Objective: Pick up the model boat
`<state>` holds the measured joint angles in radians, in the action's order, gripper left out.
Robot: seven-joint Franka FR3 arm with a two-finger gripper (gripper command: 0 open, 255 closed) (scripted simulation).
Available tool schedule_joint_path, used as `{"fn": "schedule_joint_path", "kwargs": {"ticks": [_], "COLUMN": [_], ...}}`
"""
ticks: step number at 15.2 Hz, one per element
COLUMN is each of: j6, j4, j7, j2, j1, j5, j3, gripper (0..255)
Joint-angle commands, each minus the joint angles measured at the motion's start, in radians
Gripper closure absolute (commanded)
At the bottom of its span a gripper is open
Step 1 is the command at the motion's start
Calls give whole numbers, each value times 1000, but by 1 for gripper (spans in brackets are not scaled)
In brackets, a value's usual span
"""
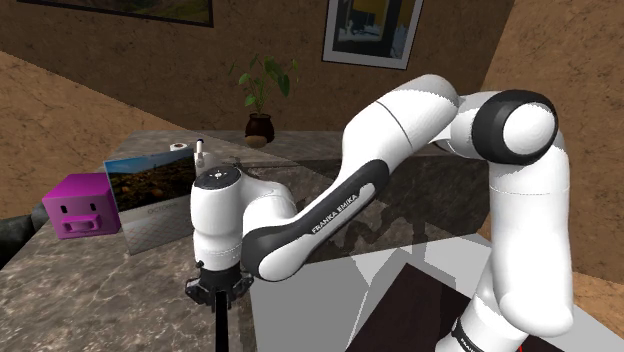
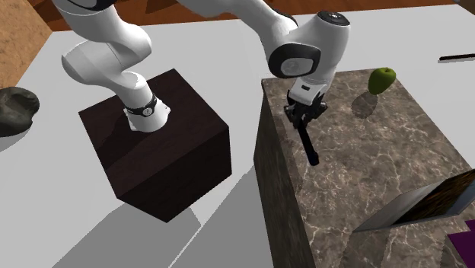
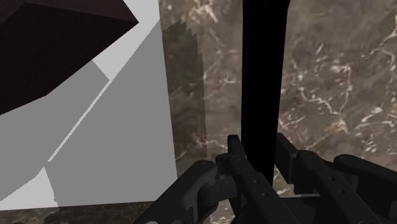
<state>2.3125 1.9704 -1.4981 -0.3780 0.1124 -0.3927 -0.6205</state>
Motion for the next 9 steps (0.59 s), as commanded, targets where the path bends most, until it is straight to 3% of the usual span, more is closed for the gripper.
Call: {"fn": "schedule_joint_path", "kwargs": {"ticks": [1, 9], "j6": [-19, -82], "j4": [-3, -28], "j7": [13, 47], "j2": [20, 69], "j1": [-8, -25], "j5": [18, 66], "j3": [-10, -32], "gripper": [255, 255]}}
